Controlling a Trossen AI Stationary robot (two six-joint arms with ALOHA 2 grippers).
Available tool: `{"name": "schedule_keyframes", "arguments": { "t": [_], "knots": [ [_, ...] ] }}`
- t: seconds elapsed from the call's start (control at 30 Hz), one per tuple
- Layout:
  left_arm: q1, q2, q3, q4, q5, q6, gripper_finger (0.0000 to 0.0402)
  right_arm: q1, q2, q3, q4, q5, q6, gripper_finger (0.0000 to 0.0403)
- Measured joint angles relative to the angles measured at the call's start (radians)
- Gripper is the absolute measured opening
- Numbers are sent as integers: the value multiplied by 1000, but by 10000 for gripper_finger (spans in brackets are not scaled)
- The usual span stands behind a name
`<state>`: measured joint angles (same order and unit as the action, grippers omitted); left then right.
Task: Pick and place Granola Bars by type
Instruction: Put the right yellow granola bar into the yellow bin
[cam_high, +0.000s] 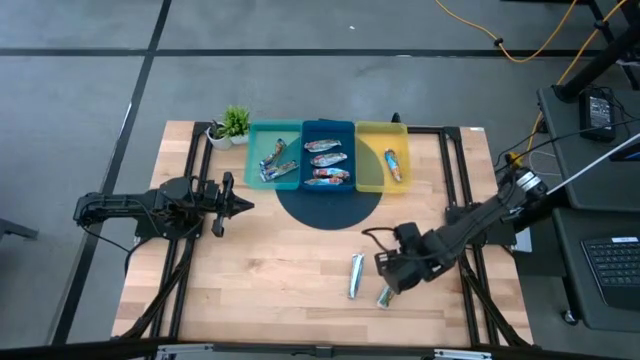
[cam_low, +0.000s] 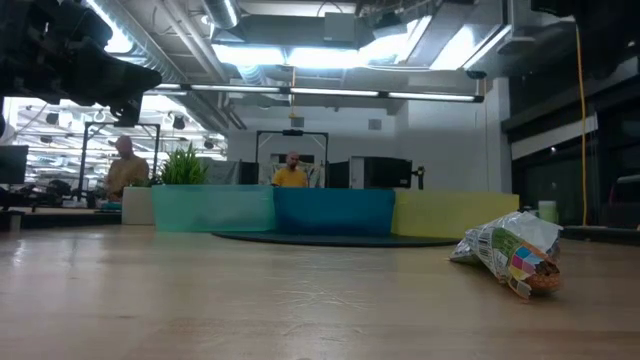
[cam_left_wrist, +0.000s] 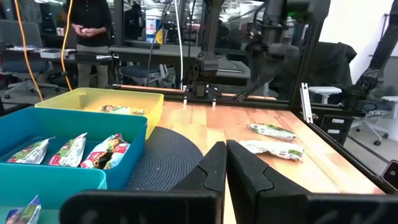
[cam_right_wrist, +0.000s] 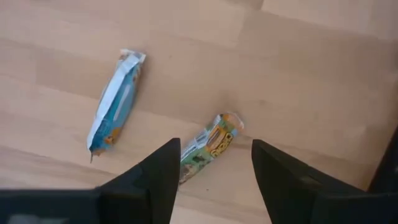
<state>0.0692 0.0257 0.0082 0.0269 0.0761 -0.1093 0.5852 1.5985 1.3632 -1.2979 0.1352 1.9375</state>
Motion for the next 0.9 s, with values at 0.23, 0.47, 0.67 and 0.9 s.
{"name": "schedule_keyframes", "arguments": {
  "t": [0.23,0.47,0.67,0.9],
  "knots": [
    [0,0,0,0,0,0,8,21,68,0,38,-6,49,200],
    [0,0,0,0,0,0,4,22,162,0,81,-73,78,200],
    [0,0,0,0,0,0,8,22,233,0,154,-112,78,219],
    [0,0,0,0,0,0,4,25,307,0,177,-197,184,314]
  ]
}}
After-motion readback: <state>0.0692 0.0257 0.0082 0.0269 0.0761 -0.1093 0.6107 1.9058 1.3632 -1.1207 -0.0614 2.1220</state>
